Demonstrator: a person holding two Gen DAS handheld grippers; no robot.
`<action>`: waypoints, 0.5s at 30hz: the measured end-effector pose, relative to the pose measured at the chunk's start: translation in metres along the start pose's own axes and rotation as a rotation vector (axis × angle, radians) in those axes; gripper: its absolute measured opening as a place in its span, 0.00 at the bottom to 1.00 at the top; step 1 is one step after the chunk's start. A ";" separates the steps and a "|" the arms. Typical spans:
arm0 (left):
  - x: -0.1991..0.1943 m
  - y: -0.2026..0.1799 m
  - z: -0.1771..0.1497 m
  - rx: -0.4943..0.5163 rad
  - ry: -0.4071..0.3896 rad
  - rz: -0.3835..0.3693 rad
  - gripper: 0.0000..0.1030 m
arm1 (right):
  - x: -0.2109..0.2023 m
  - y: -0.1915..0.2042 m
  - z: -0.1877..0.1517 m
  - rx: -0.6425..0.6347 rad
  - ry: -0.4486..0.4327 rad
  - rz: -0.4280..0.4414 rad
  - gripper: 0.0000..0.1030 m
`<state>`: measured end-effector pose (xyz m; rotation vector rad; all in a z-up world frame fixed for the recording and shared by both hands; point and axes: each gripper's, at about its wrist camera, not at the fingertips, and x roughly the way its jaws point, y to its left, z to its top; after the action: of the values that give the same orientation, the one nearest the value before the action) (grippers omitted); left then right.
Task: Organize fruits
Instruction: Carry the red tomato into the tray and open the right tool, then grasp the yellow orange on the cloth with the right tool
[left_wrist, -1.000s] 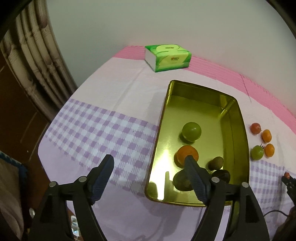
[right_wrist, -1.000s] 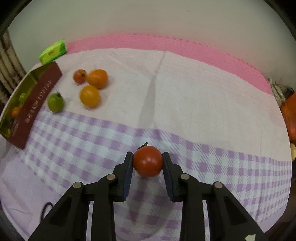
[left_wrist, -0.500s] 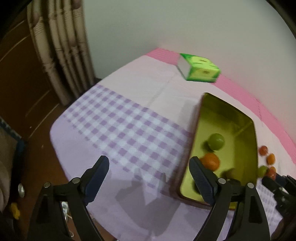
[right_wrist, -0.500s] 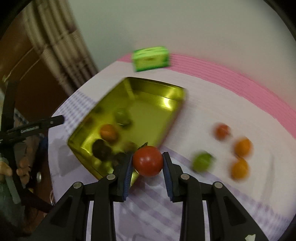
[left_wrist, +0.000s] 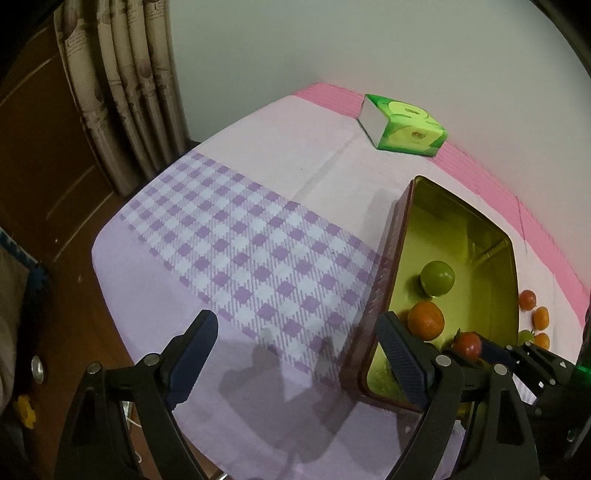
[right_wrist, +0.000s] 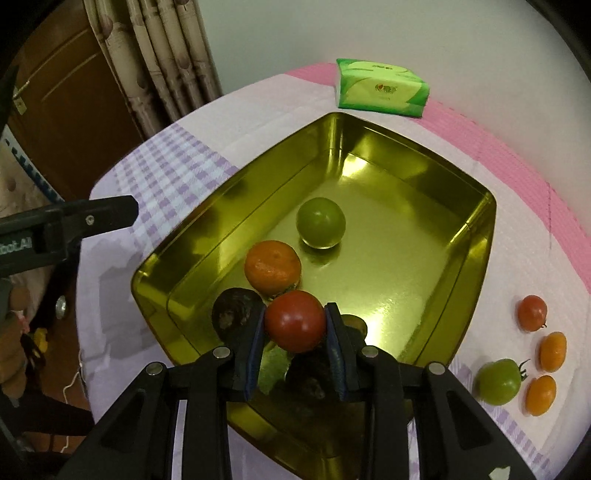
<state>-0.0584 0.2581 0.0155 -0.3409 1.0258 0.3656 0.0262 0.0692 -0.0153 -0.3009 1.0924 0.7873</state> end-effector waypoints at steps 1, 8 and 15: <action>0.001 -0.001 0.000 0.004 0.001 0.000 0.86 | -0.004 -0.001 -0.001 0.006 -0.008 0.009 0.29; -0.003 -0.005 -0.003 0.019 -0.008 -0.001 0.86 | -0.065 -0.036 -0.025 0.093 -0.137 0.004 0.39; -0.007 -0.017 -0.006 0.069 -0.025 0.000 0.86 | -0.096 -0.127 -0.079 0.245 -0.132 -0.200 0.43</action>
<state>-0.0590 0.2395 0.0203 -0.2742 1.0117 0.3332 0.0394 -0.1060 0.0141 -0.1453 1.0045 0.4819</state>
